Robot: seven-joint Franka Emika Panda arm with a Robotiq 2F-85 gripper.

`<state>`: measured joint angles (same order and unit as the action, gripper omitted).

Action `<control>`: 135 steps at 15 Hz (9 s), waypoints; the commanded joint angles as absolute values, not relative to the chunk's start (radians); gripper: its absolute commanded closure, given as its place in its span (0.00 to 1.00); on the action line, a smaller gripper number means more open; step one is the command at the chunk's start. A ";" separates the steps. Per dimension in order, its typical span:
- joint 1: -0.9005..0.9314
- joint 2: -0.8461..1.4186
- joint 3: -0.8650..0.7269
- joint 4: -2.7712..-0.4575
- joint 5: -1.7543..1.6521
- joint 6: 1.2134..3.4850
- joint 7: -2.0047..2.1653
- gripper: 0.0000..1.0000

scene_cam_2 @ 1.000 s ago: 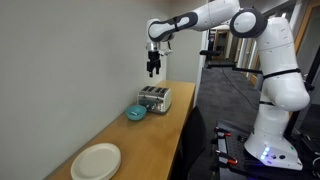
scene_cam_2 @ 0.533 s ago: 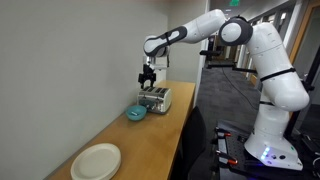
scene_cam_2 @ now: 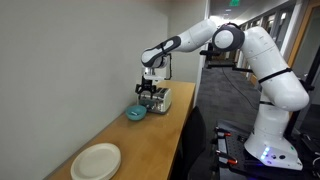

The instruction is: Move the blue bowl forward

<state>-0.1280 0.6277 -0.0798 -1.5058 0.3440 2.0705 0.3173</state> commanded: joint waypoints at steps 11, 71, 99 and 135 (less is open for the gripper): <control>-0.067 0.802 -0.179 -1.513 0.309 2.329 0.691 0.00; 0.102 0.766 -0.206 -1.727 0.257 2.553 0.891 0.99; -0.007 0.282 0.070 -2.397 0.543 2.760 0.585 0.99; 0.228 0.491 -0.145 -2.038 0.128 2.551 0.655 0.00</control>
<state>0.2042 0.5072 -0.1208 -2.0558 0.1838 2.6313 0.6166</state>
